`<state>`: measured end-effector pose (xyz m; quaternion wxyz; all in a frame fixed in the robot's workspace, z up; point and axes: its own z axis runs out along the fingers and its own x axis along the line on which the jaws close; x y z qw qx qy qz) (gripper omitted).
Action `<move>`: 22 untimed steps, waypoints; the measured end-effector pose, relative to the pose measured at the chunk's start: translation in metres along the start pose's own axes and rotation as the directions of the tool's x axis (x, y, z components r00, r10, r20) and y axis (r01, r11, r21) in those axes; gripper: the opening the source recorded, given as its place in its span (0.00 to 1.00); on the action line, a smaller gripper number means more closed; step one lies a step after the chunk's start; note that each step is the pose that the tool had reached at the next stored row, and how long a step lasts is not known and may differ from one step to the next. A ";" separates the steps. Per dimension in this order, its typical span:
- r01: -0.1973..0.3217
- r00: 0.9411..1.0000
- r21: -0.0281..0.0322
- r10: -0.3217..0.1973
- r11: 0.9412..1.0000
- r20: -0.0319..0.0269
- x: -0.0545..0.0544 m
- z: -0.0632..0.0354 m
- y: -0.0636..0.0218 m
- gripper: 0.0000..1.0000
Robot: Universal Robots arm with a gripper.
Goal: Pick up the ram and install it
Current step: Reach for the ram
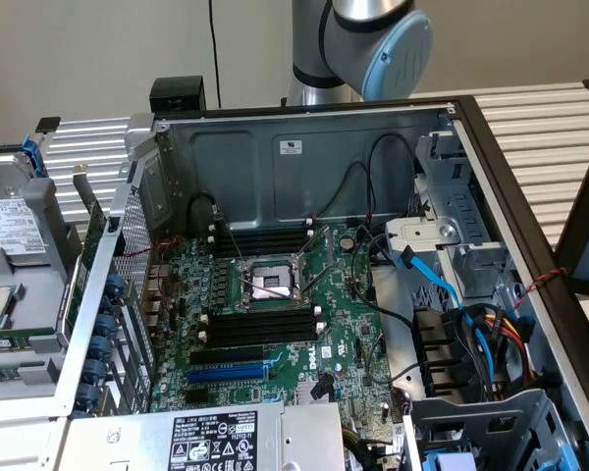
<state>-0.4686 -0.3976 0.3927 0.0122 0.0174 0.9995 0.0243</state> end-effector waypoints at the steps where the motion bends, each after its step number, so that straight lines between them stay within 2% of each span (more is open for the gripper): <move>1: 0.008 1.000 0.000 -0.008 1.000 0.000 0.000 0.0000 0.0000 0.10; 7: 0.049 0.999 -0.001 -0.049 0.999 -0.001 0.000 0.0001 0.0000 0.10; 14: 0.098 0.995 -0.002 -0.098 0.995 0.008 0.000 0.0001 -0.0001 0.10; 17: 0.137 0.991 -0.003 -0.137 0.991 0.009 0.000 0.0001 0.0000 0.10; 22: 0.195 0.981 -0.005 -0.195 0.981 0.008 0.000 0.0000 -0.0001 0.10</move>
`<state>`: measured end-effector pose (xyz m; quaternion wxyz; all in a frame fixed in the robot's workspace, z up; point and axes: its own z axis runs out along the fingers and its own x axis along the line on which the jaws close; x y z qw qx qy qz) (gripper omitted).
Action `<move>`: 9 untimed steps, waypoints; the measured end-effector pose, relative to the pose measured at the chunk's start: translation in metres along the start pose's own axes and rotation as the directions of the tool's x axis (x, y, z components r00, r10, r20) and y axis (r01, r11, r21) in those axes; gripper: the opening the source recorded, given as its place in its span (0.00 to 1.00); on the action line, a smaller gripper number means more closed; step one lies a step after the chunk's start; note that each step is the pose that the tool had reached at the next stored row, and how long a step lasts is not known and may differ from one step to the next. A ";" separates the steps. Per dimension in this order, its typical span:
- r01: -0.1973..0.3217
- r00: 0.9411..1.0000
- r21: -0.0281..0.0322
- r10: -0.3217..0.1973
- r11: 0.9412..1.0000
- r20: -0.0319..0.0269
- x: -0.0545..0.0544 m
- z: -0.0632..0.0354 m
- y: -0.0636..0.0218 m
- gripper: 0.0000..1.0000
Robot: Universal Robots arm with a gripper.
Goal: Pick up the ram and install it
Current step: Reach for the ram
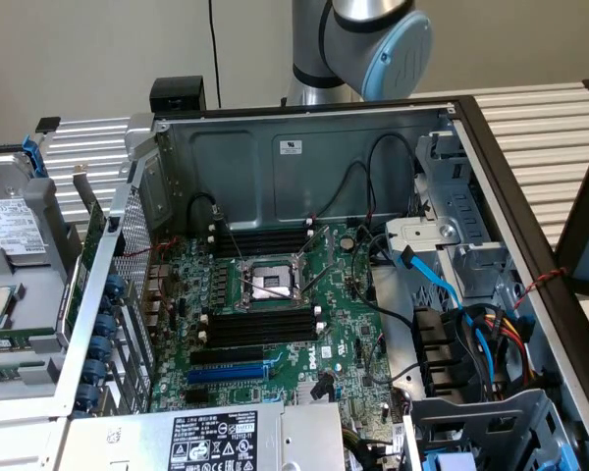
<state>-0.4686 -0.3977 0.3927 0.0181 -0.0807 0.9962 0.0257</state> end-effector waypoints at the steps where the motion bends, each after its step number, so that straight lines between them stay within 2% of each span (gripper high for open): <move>1: 0.008 1.000 0.000 -0.008 1.000 0.000 0.000 0.0000 0.0000 0.10; 9: 0.078 0.997 -0.003 -0.078 0.997 -0.002 0.000 0.0000 0.0000 0.10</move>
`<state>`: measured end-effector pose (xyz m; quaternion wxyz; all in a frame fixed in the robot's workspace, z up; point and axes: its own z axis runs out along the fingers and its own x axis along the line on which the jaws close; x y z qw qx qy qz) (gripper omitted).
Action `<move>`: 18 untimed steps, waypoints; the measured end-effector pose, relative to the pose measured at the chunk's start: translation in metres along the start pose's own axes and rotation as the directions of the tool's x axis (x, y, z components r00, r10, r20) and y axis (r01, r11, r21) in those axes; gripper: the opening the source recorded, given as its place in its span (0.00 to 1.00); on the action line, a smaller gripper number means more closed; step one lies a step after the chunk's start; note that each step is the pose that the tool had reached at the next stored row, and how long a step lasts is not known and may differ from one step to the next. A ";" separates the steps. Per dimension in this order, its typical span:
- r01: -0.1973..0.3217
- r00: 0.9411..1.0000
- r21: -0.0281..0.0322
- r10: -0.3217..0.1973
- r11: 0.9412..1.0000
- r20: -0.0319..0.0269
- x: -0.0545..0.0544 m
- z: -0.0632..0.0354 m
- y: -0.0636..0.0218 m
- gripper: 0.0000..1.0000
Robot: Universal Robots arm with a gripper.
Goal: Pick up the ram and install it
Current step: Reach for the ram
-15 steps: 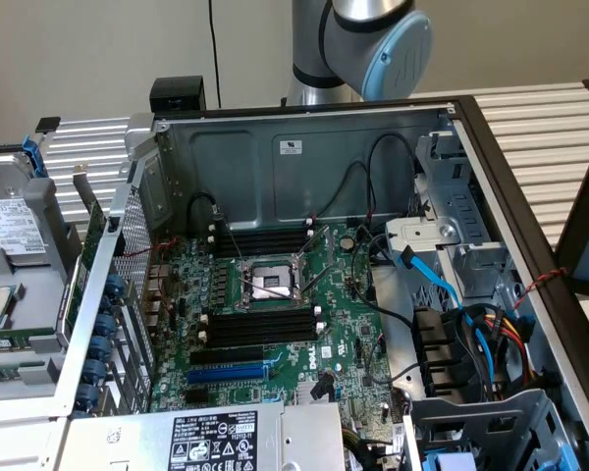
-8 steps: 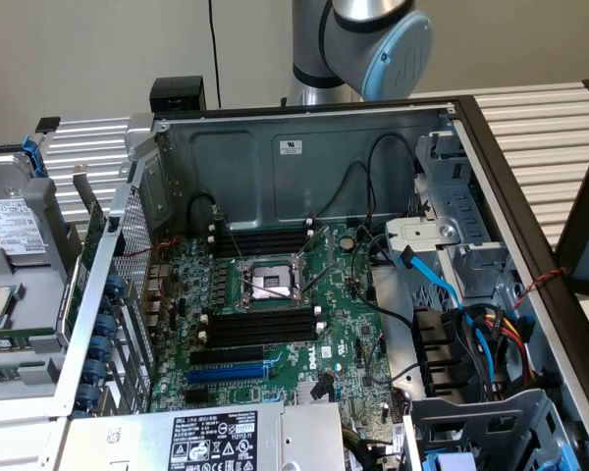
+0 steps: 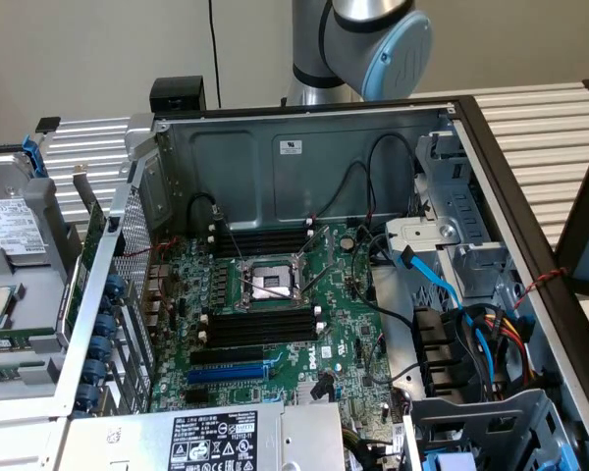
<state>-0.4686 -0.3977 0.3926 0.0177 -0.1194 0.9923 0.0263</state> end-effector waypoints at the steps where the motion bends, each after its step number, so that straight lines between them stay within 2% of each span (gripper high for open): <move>1: 0.015 1.000 -0.001 -0.015 1.000 -0.001 0.000 0.0001 0.0000 0.10; 6: 0.106 0.994 -0.005 -0.106 0.994 -0.005 0.000 0.0000 0.0000 0.10; 10: 0.177 0.984 -0.008 -0.177 0.984 -0.008 0.000 0.0000 0.0000 0.10; 14: 0.247 0.969 -0.011 -0.247 0.969 -0.010 0.000 0.0000 0.0000 0.10; 18: 0.318 0.948 -0.015 -0.318 0.948 -0.012 0.000 0.0000 0.0000 0.10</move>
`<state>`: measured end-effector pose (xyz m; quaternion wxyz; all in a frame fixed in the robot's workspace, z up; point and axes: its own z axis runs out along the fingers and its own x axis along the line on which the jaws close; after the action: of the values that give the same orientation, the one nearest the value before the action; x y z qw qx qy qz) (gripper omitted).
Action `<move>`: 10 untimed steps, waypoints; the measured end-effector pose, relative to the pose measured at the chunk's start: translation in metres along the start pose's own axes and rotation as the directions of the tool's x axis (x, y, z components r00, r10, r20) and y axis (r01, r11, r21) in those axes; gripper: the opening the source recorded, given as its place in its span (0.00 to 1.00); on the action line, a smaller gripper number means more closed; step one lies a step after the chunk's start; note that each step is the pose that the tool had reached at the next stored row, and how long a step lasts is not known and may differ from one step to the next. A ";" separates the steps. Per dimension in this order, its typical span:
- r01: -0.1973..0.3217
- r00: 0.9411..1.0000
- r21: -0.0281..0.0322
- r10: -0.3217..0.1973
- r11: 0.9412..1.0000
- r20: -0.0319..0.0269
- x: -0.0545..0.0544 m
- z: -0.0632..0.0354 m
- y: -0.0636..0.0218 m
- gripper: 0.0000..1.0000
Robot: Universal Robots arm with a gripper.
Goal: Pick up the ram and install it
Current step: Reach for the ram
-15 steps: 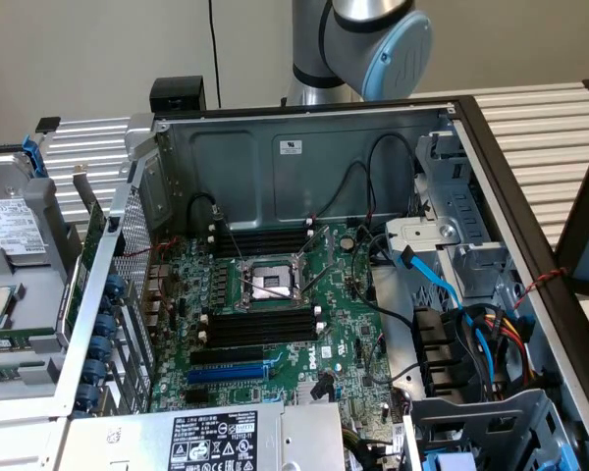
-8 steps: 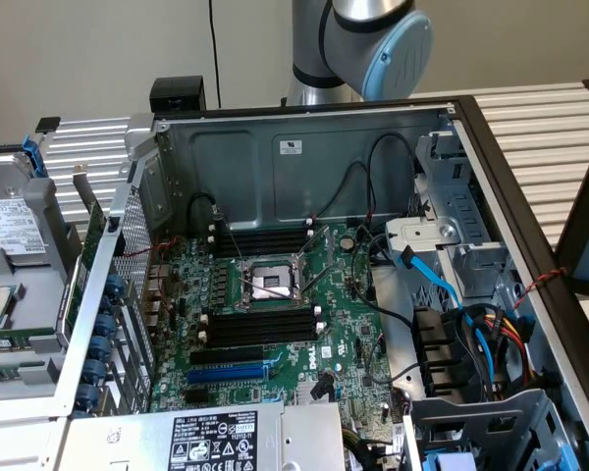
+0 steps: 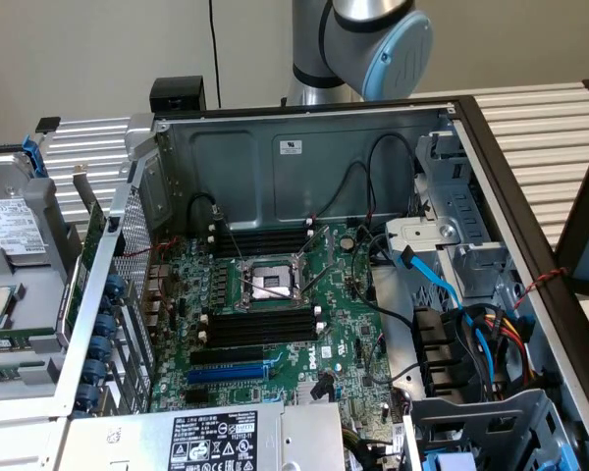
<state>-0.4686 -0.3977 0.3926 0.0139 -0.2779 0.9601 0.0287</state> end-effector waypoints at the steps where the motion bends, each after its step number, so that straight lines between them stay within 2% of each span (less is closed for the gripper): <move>1: 0.019 1.000 -0.001 -0.019 1.000 -0.001 0.000 0.0000 0.0000 0.10; 5: 0.087 0.996 -0.004 -0.087 0.996 -0.004 0.000 0.0000 0.0000 0.10; 10: 0.151 0.988 -0.006 -0.151 0.988 -0.008 0.000 0.0000 -0.0001 0.10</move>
<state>-0.4685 -0.3977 0.3926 0.0115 -0.3501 0.9362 0.0290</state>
